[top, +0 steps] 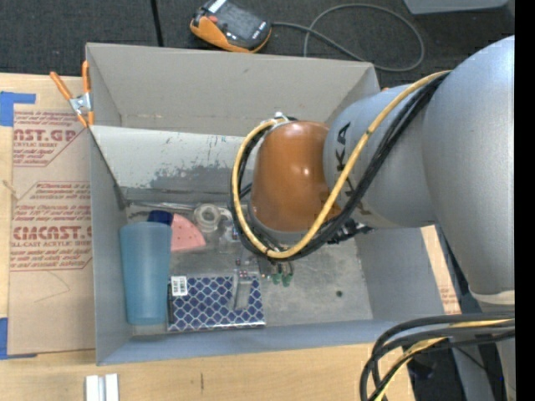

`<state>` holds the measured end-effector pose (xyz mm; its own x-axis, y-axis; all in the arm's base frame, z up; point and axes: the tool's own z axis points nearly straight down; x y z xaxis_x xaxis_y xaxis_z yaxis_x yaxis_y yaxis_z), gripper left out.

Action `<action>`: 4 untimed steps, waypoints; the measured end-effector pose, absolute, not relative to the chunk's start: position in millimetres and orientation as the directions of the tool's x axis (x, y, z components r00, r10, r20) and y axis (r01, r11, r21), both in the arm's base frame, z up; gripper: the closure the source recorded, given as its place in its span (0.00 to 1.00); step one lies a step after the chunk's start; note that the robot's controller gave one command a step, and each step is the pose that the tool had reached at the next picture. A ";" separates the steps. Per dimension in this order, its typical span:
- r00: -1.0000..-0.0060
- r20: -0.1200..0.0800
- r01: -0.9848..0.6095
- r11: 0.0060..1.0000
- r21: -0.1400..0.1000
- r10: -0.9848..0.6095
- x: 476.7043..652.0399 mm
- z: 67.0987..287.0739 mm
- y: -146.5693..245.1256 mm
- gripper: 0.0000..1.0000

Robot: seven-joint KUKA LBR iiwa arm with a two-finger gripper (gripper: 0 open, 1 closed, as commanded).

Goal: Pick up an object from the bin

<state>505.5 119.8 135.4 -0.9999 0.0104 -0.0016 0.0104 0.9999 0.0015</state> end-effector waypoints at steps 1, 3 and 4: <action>-1.000 -0.008 -0.009 1.000 0.003 -0.009 504.5 89.0 131.7 0.00; -0.999 -0.004 0.033 0.999 0.003 0.033 500.6 69.0 131.9 1.00; -0.999 0.001 0.038 0.999 0.002 0.038 499.4 75.2 131.2 1.00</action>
Offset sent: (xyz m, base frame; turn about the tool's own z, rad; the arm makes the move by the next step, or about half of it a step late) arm -0.0058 0.0120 -0.0644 0.0243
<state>499.4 131.2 75.2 -0.9993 0.0385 0.0008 0.0385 0.9993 0.0018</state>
